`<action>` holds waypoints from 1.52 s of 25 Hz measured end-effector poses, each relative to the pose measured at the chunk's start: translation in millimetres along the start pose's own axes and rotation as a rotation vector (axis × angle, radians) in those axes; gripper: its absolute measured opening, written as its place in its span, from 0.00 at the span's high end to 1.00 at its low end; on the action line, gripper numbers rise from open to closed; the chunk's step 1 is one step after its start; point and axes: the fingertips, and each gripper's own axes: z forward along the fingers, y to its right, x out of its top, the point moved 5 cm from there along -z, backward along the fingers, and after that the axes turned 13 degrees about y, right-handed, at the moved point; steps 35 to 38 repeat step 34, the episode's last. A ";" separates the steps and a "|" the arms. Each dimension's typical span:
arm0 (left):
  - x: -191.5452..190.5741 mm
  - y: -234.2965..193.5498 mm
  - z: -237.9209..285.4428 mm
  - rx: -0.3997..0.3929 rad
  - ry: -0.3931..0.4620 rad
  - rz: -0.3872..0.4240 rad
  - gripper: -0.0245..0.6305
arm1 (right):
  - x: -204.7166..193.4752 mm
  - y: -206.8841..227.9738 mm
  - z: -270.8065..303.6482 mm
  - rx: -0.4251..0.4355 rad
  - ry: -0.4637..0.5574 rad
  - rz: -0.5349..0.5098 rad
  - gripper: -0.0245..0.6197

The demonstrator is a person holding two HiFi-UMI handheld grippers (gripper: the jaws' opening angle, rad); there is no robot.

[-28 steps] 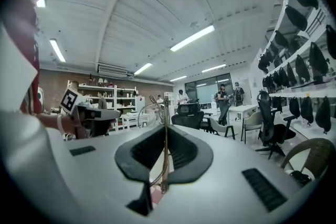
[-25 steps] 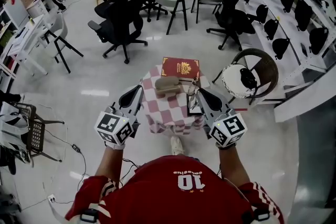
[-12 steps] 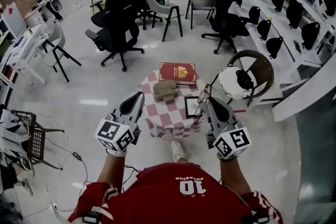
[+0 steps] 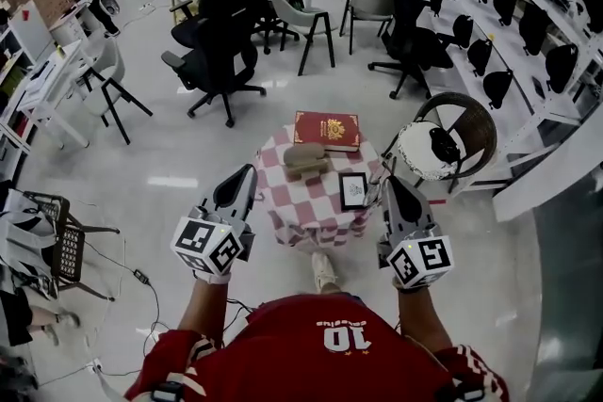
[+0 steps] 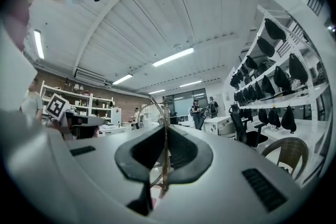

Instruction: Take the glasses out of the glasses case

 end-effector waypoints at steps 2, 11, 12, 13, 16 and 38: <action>2.2 -2.3 -4.8 0.015 0.004 0.001 0.95 | -1.3 -0.9 -0.5 -0.006 0.000 -0.006 0.91; 3.4 -3.5 -17.9 0.039 0.005 0.037 0.95 | -6.7 -4.5 -2.7 -0.032 -0.012 -0.037 0.92; 3.7 -2.8 -17.9 0.038 0.005 0.037 0.95 | -6.4 -4.7 -2.7 -0.031 -0.012 -0.035 0.92; 4.3 -2.4 -17.8 0.038 0.006 0.034 0.95 | -5.9 -4.8 -2.5 -0.030 -0.012 -0.033 0.92; 4.5 -2.2 -18.1 0.039 0.008 0.026 0.95 | -5.7 -4.7 -3.4 -0.030 -0.014 -0.029 0.92; -1.4 0.5 -11.8 0.028 0.004 0.006 0.95 | -7.0 7.3 -3.2 -0.038 -0.017 -0.013 0.92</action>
